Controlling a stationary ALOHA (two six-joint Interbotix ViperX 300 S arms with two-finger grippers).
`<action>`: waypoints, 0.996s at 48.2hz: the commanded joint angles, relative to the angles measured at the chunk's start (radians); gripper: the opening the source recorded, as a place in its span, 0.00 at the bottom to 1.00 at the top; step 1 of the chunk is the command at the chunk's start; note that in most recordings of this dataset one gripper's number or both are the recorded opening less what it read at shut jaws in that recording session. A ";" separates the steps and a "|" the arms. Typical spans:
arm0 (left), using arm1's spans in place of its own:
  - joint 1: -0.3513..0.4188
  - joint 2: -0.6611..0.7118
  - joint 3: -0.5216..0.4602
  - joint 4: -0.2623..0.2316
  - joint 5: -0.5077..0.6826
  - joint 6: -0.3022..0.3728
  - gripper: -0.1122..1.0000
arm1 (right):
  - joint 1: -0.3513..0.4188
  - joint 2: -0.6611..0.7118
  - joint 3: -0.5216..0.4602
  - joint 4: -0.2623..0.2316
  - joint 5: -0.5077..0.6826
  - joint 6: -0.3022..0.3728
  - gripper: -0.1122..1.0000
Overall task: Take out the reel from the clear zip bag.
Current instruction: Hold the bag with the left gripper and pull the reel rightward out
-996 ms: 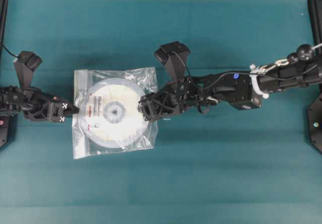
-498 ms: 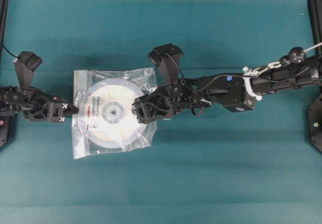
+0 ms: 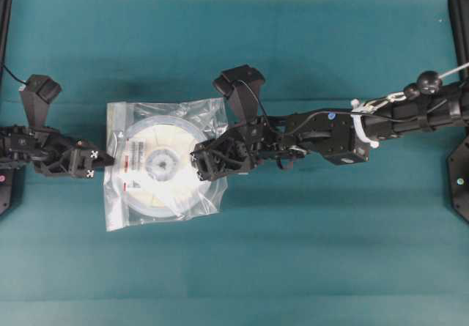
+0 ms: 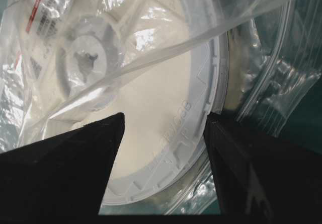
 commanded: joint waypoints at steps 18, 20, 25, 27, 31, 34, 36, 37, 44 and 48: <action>0.000 -0.002 -0.009 0.002 0.008 0.002 0.10 | 0.023 -0.008 -0.021 0.002 -0.038 0.006 0.69; 0.000 -0.002 -0.009 0.002 0.008 0.002 0.10 | 0.023 -0.009 -0.017 0.002 -0.037 0.006 0.65; 0.000 -0.002 -0.009 0.002 0.008 0.002 0.10 | 0.018 -0.015 -0.003 0.002 -0.034 0.008 0.54; 0.000 -0.002 -0.009 0.002 0.008 0.002 0.10 | 0.018 -0.018 0.005 0.002 -0.032 0.008 0.50; 0.002 -0.002 -0.008 0.002 0.008 0.002 0.10 | 0.014 -0.028 0.017 0.002 -0.029 0.009 0.39; 0.000 -0.002 -0.008 0.002 0.008 0.002 0.10 | 0.009 -0.032 0.028 0.002 -0.026 0.009 0.30; 0.000 -0.002 -0.008 0.002 0.008 0.002 0.10 | 0.008 -0.037 0.034 0.002 -0.025 0.009 0.26; 0.000 -0.002 -0.008 0.002 0.008 0.002 0.10 | 0.006 -0.038 0.037 0.002 -0.023 0.009 0.24; 0.000 -0.003 -0.008 0.002 0.009 0.002 0.10 | 0.002 -0.049 0.057 0.002 -0.023 0.008 0.17; 0.002 -0.003 -0.008 0.002 0.008 0.002 0.10 | 0.002 -0.054 0.067 0.002 -0.021 0.009 0.15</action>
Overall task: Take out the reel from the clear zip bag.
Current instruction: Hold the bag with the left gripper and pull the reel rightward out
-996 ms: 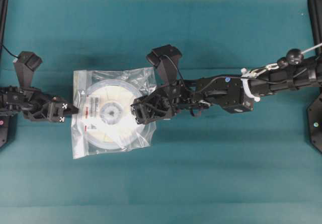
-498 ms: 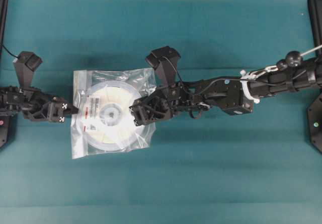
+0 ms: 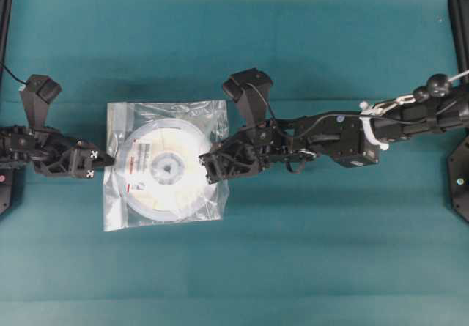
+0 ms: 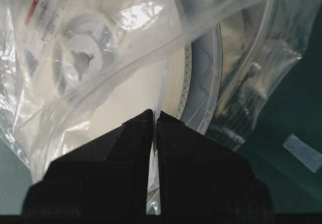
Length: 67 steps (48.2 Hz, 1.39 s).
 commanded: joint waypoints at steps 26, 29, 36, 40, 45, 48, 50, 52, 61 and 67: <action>0.002 0.000 -0.009 0.003 -0.003 0.006 0.10 | -0.002 -0.110 0.158 0.008 -0.026 0.067 0.15; 0.000 0.000 -0.009 0.005 -0.003 0.009 0.10 | -0.003 -0.127 0.181 0.008 -0.031 0.069 0.15; 0.000 -0.002 -0.014 0.003 -0.002 0.023 0.10 | -0.003 -0.169 0.229 0.008 -0.031 0.071 0.15; 0.000 0.000 -0.015 0.005 -0.002 0.025 0.10 | -0.003 -0.190 0.253 0.008 -0.029 0.071 0.15; 0.000 0.000 -0.015 0.005 0.002 0.025 0.10 | -0.005 -0.215 0.281 0.008 -0.031 0.071 0.15; 0.002 0.000 -0.017 0.005 0.002 0.025 0.10 | -0.005 -0.229 0.296 0.008 -0.031 0.071 0.15; 0.000 0.000 -0.015 0.005 0.002 0.025 0.10 | -0.005 -0.236 0.307 0.008 -0.031 0.071 0.15; 0.000 -0.002 -0.017 0.005 0.002 0.025 0.10 | -0.005 -0.245 0.318 0.008 -0.031 0.071 0.15; 0.000 -0.002 -0.018 0.005 0.002 0.026 0.10 | -0.008 -0.282 0.371 0.008 -0.029 0.074 0.15; 0.000 -0.002 -0.020 0.005 0.021 0.026 0.10 | -0.015 -0.307 0.396 0.009 -0.029 0.074 0.15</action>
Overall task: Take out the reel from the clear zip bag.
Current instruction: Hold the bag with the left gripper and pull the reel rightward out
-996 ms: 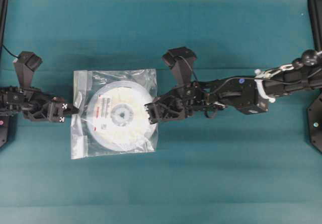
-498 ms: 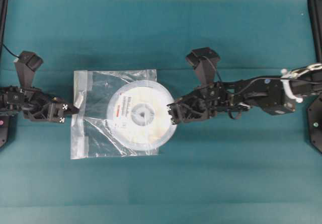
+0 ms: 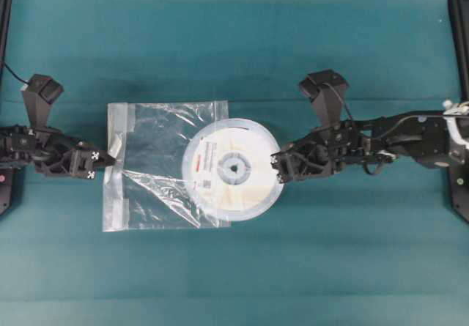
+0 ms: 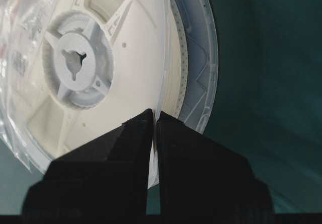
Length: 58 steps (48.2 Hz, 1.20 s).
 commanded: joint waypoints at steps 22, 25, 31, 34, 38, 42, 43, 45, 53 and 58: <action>0.000 -0.002 -0.018 0.003 0.023 0.003 0.10 | -0.029 -0.086 0.086 0.002 0.000 0.006 0.15; 0.002 -0.002 -0.018 0.002 0.023 0.003 0.10 | -0.029 -0.092 0.094 0.002 0.002 0.006 0.15; 0.000 -0.003 -0.020 0.003 0.023 0.003 0.10 | -0.029 -0.107 0.109 0.002 0.003 0.006 0.15; 0.000 -0.003 -0.020 0.003 0.021 0.003 0.10 | -0.029 -0.118 0.118 0.002 0.005 0.006 0.15; 0.000 -0.003 -0.021 0.003 0.023 0.003 0.10 | -0.029 -0.132 0.130 0.003 0.006 0.008 0.15; 0.000 -0.002 -0.021 0.003 0.023 0.003 0.10 | -0.029 -0.147 0.144 0.005 0.008 0.008 0.15; 0.000 -0.002 -0.021 0.003 0.023 0.003 0.10 | -0.029 -0.150 0.147 0.005 0.008 0.008 0.15; 0.000 -0.003 -0.023 0.003 0.023 0.003 0.10 | -0.029 -0.158 0.153 0.008 0.008 0.008 0.15; 0.002 -0.003 -0.023 0.002 0.023 0.003 0.10 | -0.029 -0.179 0.179 0.020 0.006 0.006 0.15; 0.002 -0.003 -0.023 0.003 0.023 0.003 0.10 | -0.029 -0.193 0.198 0.029 0.008 0.006 0.15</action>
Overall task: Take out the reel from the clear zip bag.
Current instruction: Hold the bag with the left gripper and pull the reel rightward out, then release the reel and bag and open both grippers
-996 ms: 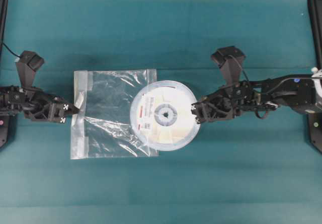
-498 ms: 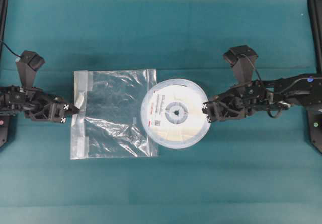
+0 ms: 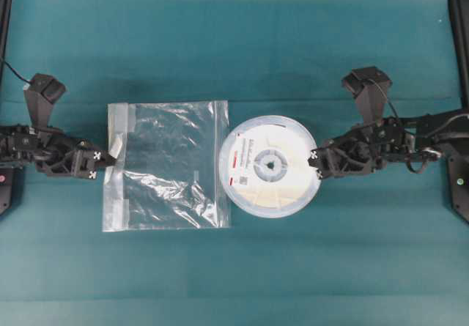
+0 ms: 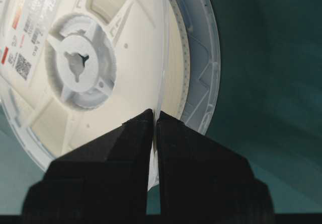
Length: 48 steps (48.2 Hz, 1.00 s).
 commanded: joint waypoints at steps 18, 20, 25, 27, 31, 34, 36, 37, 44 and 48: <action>0.000 -0.003 -0.011 0.003 -0.002 0.002 0.10 | -0.002 -0.081 0.057 0.015 0.017 0.005 0.15; 0.000 -0.003 -0.011 0.003 -0.002 0.002 0.10 | -0.002 -0.086 0.061 0.015 0.020 0.005 0.15; 0.000 -0.003 -0.011 0.002 -0.002 0.002 0.10 | -0.002 -0.100 0.072 0.021 0.025 0.006 0.15; 0.000 -0.003 -0.011 0.002 -0.002 0.002 0.10 | -0.002 -0.106 0.075 0.025 0.026 0.005 0.15; 0.000 -0.003 -0.011 0.003 -0.002 0.002 0.10 | -0.002 -0.117 0.083 0.026 0.026 0.005 0.15; 0.000 -0.003 -0.012 0.002 -0.003 0.002 0.10 | -0.002 -0.124 0.087 0.029 0.028 0.005 0.15; 0.000 -0.003 -0.011 0.003 -0.003 0.002 0.10 | -0.002 -0.129 0.092 0.029 0.029 0.006 0.15; 0.000 -0.003 -0.012 0.003 -0.003 0.002 0.10 | -0.002 -0.130 0.094 0.031 0.029 0.006 0.15; 0.000 -0.003 -0.012 0.003 -0.002 0.000 0.10 | -0.005 -0.137 0.100 0.034 0.025 0.005 0.15; 0.000 -0.003 -0.012 0.002 -0.003 0.000 0.10 | -0.005 -0.135 0.097 0.034 0.025 0.003 0.15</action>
